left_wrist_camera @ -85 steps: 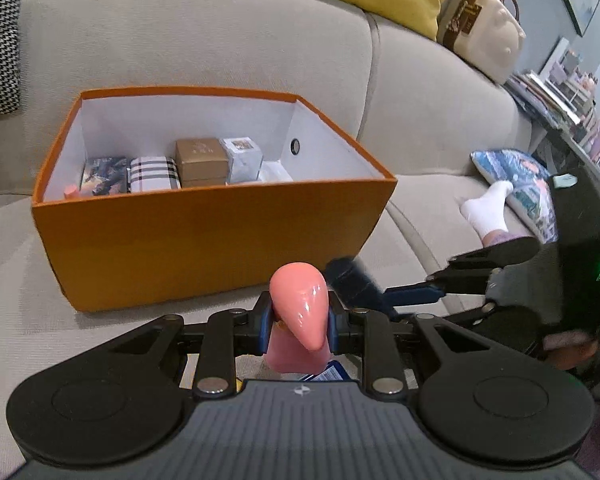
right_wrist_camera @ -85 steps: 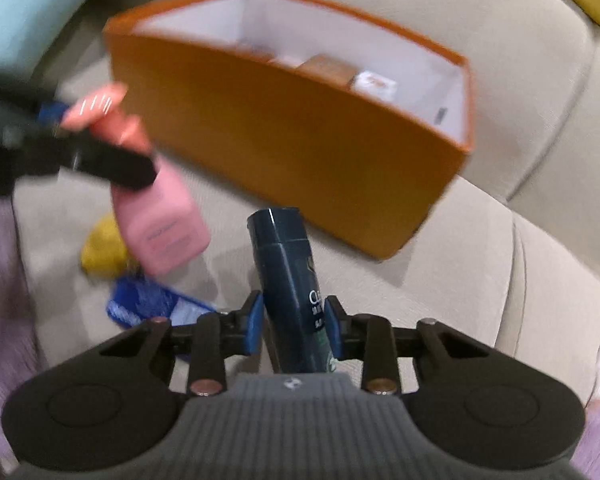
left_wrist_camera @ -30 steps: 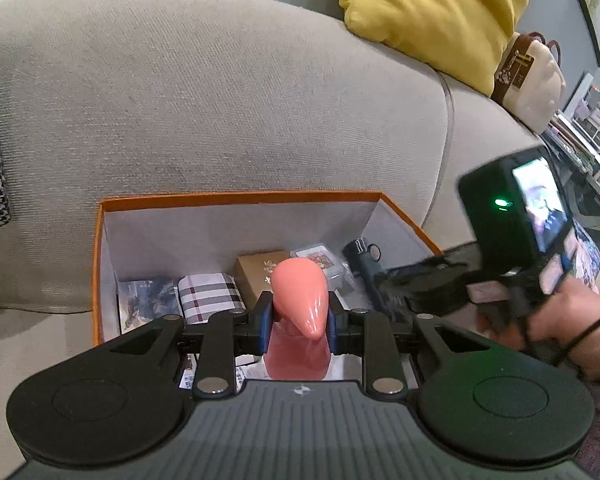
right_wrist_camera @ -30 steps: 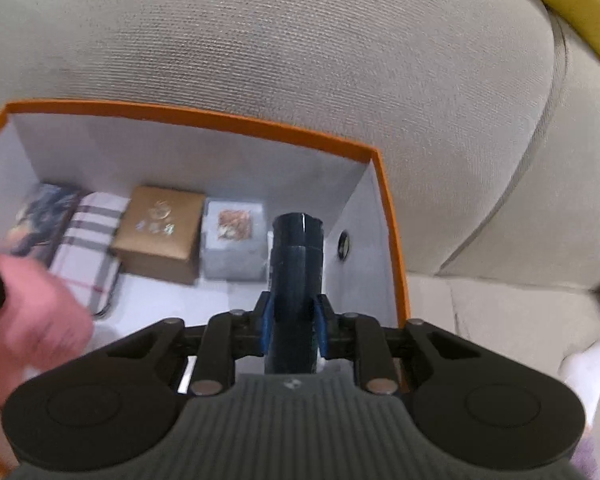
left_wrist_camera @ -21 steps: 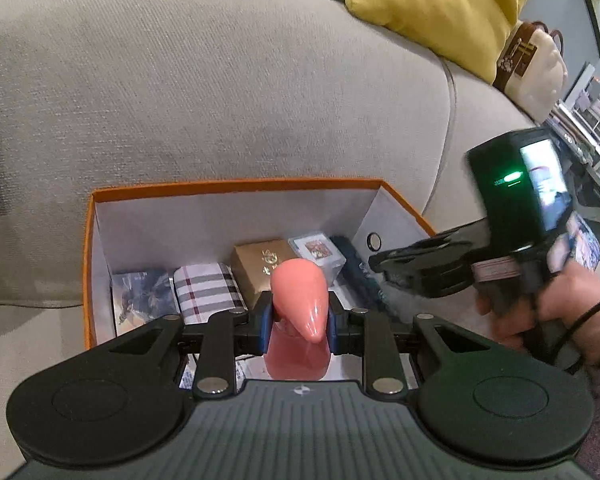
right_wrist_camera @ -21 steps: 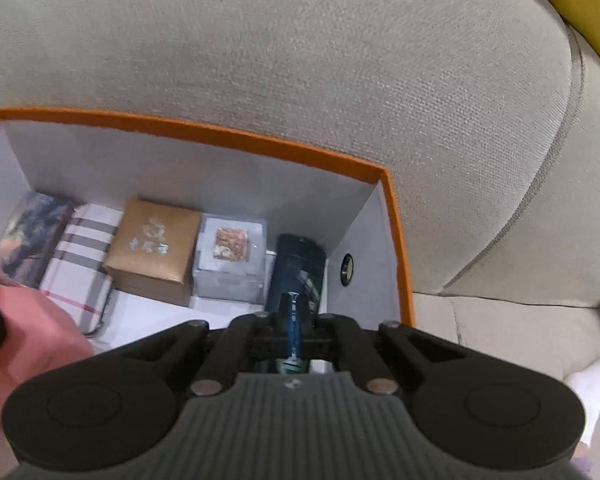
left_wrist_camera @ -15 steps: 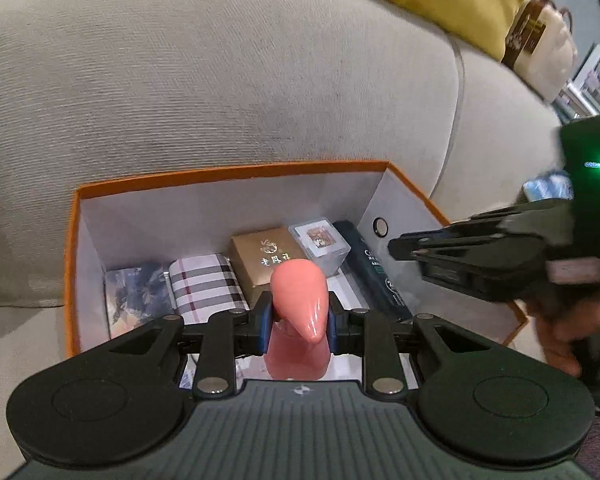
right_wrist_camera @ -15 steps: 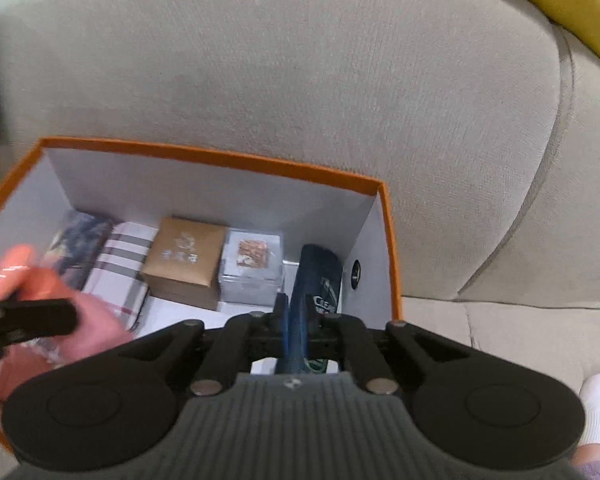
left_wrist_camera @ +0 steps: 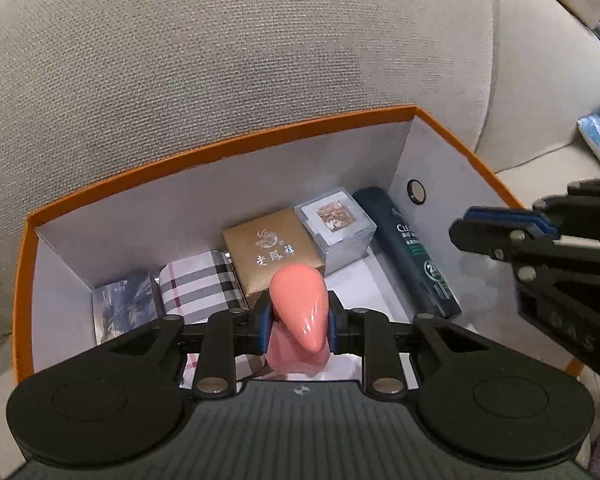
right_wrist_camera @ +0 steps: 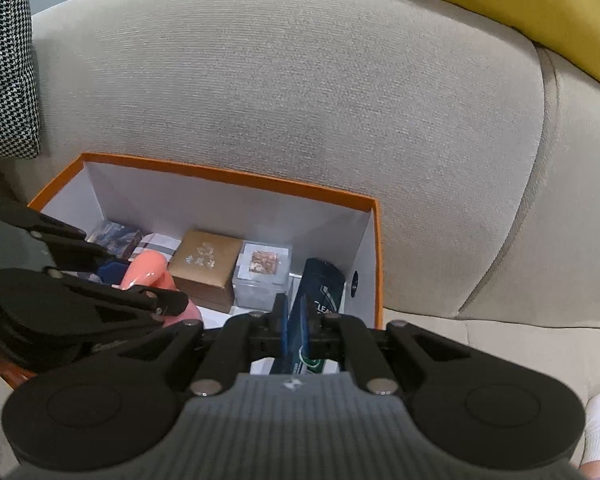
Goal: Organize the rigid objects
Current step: 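Lower dark blue bottle into box, open right tool while left tool lowers pink bottle, then open the left tool to release the pink pump bottle in the box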
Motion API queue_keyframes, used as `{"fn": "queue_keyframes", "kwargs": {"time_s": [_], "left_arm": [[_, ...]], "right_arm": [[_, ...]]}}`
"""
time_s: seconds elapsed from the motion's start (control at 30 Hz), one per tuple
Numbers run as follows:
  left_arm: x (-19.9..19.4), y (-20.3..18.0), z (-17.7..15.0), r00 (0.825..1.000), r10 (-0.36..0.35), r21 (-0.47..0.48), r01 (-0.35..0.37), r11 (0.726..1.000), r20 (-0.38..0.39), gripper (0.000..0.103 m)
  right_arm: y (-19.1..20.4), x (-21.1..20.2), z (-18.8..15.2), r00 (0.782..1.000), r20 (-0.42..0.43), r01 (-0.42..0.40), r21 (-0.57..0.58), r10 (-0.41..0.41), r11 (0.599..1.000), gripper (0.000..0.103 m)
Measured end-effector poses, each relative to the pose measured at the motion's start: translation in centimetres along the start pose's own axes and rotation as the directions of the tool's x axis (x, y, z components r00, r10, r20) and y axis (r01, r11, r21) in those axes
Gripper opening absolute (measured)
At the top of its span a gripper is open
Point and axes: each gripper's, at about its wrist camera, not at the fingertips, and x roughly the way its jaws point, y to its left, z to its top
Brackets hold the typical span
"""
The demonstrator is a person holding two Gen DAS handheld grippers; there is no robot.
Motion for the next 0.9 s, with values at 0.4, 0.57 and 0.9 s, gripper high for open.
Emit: {"fn": "queue_keyframes", "kwargs": {"time_s": [0.4,0.57,0.9], "left_arm": [[-1.5,-0.1,0.6,1.0,0.015,-0.009,-0.015,1.0,0.026,0.049],[-5.6,-0.1,0.2,0.994,-0.025,-0.015,0.027,1.0,0.104,0.051],[-15.9,-1.8,-6.6,0.957,-0.11,0.048,0.101,0.994,0.268,0.057]], "right_arm": [[0.3,-0.4,-1.0,1.0,-0.006,-0.013,-0.021,0.013,1.0,0.01],[0.5,-2.7,-1.3,0.999,0.037,-0.016,-0.018,0.017,1.0,0.021],[2.2,-10.0,-5.6,0.984,0.145,-0.099,-0.045,0.104,0.994,0.028]]}}
